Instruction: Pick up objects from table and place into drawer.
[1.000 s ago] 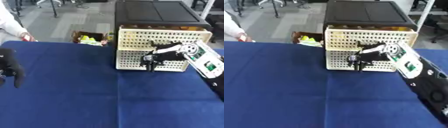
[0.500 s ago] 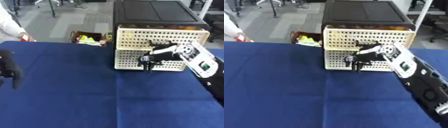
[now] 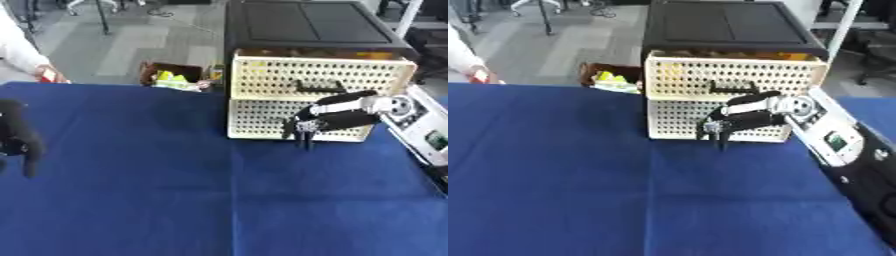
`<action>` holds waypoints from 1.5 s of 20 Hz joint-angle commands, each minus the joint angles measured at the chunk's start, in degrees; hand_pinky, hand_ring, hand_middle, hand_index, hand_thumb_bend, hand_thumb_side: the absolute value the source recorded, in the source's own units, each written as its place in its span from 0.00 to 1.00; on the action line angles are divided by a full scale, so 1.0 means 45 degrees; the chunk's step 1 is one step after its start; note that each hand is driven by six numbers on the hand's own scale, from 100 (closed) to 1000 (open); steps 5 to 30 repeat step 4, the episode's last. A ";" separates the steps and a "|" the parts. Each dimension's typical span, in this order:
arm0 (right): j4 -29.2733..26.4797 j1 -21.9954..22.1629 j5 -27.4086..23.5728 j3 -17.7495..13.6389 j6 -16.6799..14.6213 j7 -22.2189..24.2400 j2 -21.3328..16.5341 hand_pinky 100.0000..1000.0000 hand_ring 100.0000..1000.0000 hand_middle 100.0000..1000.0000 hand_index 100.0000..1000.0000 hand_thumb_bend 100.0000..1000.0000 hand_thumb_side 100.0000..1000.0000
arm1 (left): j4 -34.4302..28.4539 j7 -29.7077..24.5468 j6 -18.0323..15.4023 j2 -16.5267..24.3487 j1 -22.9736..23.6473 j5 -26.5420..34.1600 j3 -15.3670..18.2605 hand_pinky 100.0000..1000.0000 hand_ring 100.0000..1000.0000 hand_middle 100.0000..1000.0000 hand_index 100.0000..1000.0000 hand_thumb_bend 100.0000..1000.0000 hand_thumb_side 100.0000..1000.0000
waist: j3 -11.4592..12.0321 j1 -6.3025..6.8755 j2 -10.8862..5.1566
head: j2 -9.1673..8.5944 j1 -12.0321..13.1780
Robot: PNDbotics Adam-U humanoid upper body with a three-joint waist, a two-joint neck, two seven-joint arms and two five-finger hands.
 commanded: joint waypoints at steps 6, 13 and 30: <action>-0.2127 0.0610 -0.1258 -0.1741 -0.0930 -0.0660 -0.0960 0.79 0.50 0.39 0.77 0.00 1.00 | -0.0256 0.0156 -0.0039 0.0190 -0.0004 0.0169 0.0193 0.22 0.44 0.43 0.72 0.00 0.77 | -0.0030 0.0099 -0.0463 | 0.0040 0.0144; -0.2127 0.0610 -0.1258 -0.1741 -0.0930 -0.0660 -0.0960 0.79 0.50 0.39 0.77 0.00 1.00 | -0.0256 0.0156 -0.0039 0.0190 -0.0004 0.0169 0.0193 0.22 0.44 0.43 0.72 0.00 0.77 | -0.0030 0.0099 -0.0463 | 0.0040 0.0144; -0.2127 0.0610 -0.1258 -0.1741 -0.0930 -0.0660 -0.0960 0.79 0.50 0.39 0.77 0.00 1.00 | -0.0256 0.0156 -0.0039 0.0190 -0.0004 0.0169 0.0193 0.22 0.44 0.43 0.72 0.00 0.77 | -0.0030 0.0099 -0.0463 | 0.0040 0.0144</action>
